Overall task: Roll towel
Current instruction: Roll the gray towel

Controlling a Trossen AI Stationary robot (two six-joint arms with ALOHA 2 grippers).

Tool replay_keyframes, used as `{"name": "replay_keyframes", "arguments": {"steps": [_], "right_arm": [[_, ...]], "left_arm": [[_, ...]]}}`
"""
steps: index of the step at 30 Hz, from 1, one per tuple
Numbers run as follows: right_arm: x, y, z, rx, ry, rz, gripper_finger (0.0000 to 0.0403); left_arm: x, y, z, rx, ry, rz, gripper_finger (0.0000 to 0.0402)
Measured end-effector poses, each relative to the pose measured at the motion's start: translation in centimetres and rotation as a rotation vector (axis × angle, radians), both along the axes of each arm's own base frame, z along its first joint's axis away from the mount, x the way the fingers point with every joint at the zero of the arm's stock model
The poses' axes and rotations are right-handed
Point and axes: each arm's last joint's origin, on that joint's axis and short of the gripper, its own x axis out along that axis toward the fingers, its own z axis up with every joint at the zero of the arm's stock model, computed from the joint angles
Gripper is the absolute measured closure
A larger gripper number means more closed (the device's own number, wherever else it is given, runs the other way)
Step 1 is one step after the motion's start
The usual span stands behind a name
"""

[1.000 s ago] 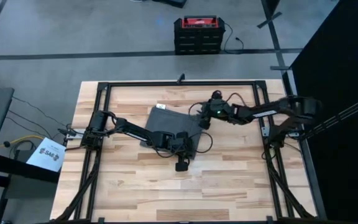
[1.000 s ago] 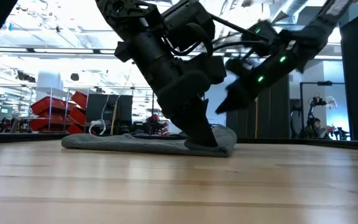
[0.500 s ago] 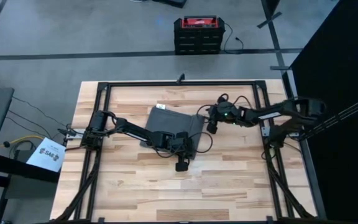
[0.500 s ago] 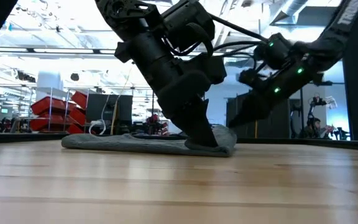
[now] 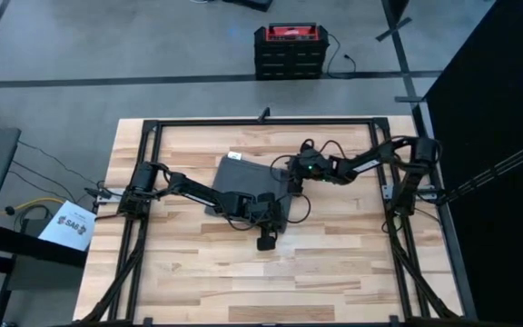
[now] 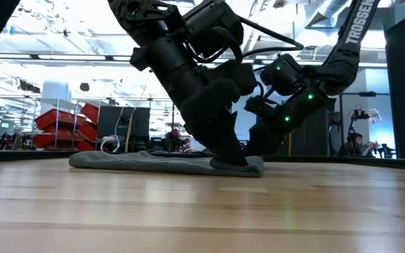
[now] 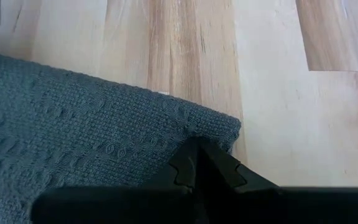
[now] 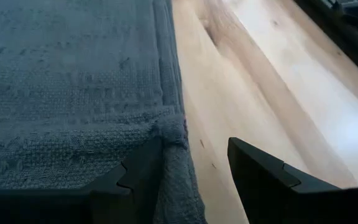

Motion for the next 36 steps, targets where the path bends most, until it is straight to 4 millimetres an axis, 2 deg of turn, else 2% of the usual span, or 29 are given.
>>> {"name": "replay_keyframes", "arguments": {"steps": [9, 24, 30, 33, 36], "right_arm": [[0.0, -0.4, -0.4, 0.005, 0.005, -0.014, 0.0232], [-0.3, -0.8, -0.5, 0.001, 0.014, -0.03, 0.0232], [-0.2, -0.8, -0.4, -0.023, 0.001, -0.026, 0.0232], [-0.2, -0.6, 0.4, -0.054, -0.013, -0.026, 0.0232], [-0.2, -0.1, 2.4, -0.094, -0.055, -0.013, 0.0232]], "left_arm": [[0.0, -0.1, 0.0, -0.017, 0.002, 0.024, 0.0402], [-0.2, -1.3, 0.0, -0.039, 0.0, 0.091, 0.0402], [-0.3, -1.6, 0.0, -0.029, -0.012, 0.167, 0.0402], [-0.3, -1.6, 0.1, -0.03, -0.02, 0.171, 0.0402], [-0.2, -1.6, 0.6, -0.035, -0.037, 0.168, 0.0402]]}}
